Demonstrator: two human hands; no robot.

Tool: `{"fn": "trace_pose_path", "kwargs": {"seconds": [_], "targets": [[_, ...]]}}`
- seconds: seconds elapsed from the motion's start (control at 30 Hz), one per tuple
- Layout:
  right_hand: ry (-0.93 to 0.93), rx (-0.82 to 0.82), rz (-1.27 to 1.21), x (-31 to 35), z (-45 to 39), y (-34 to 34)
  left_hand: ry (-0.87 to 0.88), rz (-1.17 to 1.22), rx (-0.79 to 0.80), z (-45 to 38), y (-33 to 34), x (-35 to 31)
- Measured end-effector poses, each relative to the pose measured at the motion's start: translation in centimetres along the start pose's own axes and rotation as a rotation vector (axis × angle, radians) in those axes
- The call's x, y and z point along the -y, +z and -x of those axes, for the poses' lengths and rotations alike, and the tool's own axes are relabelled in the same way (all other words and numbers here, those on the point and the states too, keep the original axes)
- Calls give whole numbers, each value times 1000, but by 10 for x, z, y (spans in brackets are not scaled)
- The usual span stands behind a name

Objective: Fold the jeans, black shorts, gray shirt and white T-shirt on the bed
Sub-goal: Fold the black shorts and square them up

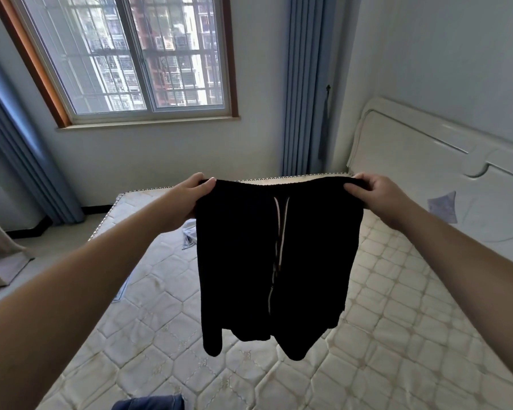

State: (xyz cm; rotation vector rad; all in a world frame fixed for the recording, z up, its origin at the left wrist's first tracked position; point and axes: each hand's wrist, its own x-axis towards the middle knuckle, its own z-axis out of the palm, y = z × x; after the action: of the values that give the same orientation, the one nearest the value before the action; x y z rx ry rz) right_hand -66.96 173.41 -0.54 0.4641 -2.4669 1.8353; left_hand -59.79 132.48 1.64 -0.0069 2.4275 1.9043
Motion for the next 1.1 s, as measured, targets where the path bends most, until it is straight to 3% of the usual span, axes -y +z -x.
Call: {"fn": "trace_pose_path", "kwargs": {"seconds": [0.13, 0.3, 0.47, 0.7, 0.77, 0.9, 1.0, 1.1], "targets": [[76, -119, -188, -4, 2, 19, -33, -126, -166, -6, 14, 4], [137, -148, -260, -10, 5, 42, 18, 7, -337, -11, 38, 8], [69, -161, -126, -12, 11, 36, 152, -17, -278, -7, 34, 21], [78, -35, 11, -17, 23, 10, 147, -181, -256, 2, 14, 36], [72, 10, -62, -21, 26, 8, 155, -131, -232, 4, 13, 40], [181, 104, -449, -25, 31, 14, 91, 58, -161, 6, 12, 42], [318, 31, -653, -24, 28, 28, -53, 335, -167, 3, 20, 42], [422, -82, -727, -25, 24, 48, -164, 548, -300, -2, 42, 43]]}}
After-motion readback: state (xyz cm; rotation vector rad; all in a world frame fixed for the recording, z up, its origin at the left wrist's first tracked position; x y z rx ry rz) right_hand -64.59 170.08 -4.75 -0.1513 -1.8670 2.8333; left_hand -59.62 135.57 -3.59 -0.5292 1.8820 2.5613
